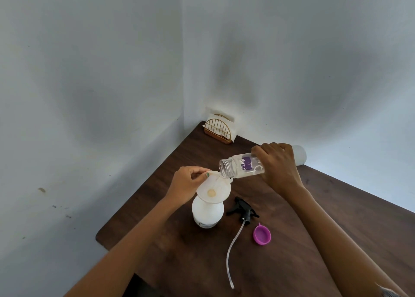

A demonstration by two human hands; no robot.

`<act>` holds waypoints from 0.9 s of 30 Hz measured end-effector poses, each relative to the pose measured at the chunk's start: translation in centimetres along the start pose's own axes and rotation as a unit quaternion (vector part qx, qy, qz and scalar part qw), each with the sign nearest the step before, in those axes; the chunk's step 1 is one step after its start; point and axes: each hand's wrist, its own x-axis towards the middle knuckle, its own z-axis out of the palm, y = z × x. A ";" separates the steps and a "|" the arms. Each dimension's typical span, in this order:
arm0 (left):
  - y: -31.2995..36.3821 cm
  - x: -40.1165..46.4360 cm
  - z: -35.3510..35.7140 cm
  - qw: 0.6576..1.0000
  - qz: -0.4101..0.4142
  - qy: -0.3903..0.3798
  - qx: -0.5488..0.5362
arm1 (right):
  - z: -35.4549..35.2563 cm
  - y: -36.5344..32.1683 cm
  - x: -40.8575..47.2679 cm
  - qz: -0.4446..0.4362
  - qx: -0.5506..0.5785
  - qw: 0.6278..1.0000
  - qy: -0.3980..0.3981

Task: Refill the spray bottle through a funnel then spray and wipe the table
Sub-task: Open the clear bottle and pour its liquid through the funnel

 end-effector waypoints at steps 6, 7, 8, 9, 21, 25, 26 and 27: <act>0.0 0.1 0.0 1.000 -0.005 -0.003 -0.010 | -0.1 0.0 0.0 0.002 0.004 1.000 0.000; 0.0 0.1 0.1 1.000 -0.006 -0.002 -0.010 | -0.1 0.0 0.0 0.002 0.005 1.000 0.000; 0.0 0.2 0.1 1.000 -0.007 -0.003 -0.010 | -0.2 0.0 0.0 0.001 0.004 1.000 0.001; -0.1 0.1 0.1 1.000 -0.008 -0.004 -0.011 | -0.2 0.0 0.1 0.000 0.003 1.000 0.003; -0.1 0.1 0.1 1.000 -0.008 -0.002 -0.014 | -0.2 0.3 0.3 -0.004 -0.003 1.000 0.002; -0.1 0.2 0.1 1.000 -0.007 -0.005 -0.020 | -0.3 0.3 0.4 -0.005 -0.003 1.000 0.005; -0.2 0.2 0.1 1.000 -0.007 -0.006 -0.020 | -0.3 0.3 0.4 -0.004 -0.004 1.000 0.004; -0.2 0.2 0.1 1.000 -0.007 -0.007 -0.020 | -0.3 0.3 0.5 -0.004 -0.005 1.000 0.004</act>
